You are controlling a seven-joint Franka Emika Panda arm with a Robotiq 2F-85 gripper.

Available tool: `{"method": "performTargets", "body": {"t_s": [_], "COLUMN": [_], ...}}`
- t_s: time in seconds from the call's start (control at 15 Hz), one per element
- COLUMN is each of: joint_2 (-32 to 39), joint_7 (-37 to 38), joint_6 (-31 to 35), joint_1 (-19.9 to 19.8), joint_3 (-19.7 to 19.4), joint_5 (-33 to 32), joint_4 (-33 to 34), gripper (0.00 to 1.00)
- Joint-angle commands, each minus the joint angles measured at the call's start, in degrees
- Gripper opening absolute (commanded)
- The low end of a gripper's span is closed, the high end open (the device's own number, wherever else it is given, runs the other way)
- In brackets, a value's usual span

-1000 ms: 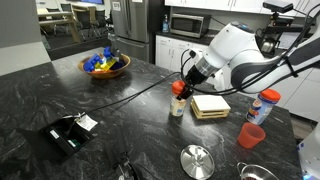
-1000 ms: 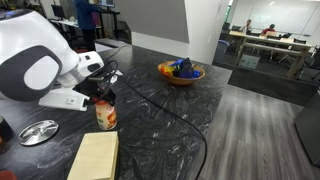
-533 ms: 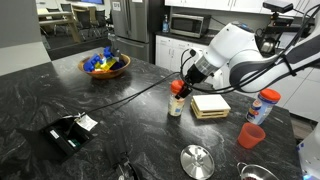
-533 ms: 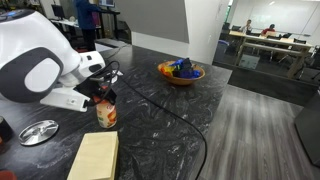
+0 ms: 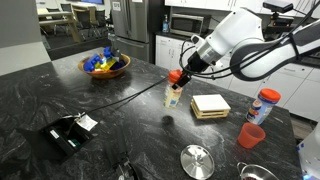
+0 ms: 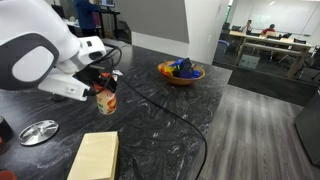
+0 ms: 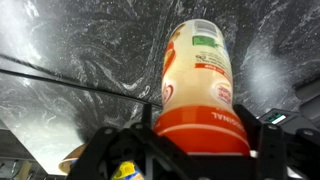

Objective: Place an orange jar on the stack of coasters

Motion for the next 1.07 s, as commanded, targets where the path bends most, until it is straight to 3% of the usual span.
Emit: {"method": "performTargets", "body": {"t_s": [0.0, 0.27, 0.67, 1.0], "joint_2": [-1.8, -4.0, -10.4, -16.7], "joint_7": [-2.8, -2.8, -0.9, -2.2], "joint_6": [0.2, -0.6, -4.8, -12.5], "joint_1": [0.4, -1.2, -7.3, -7.6], "joint_3": [-1.5, -2.3, -4.0, -6.4], "joint_5": [0.5, -2.7, -10.1, -9.0], "joint_4": [1.3, 1.8, 2.0, -0.6], "gripper": [0.54, 0.54, 0.54, 0.54]}}
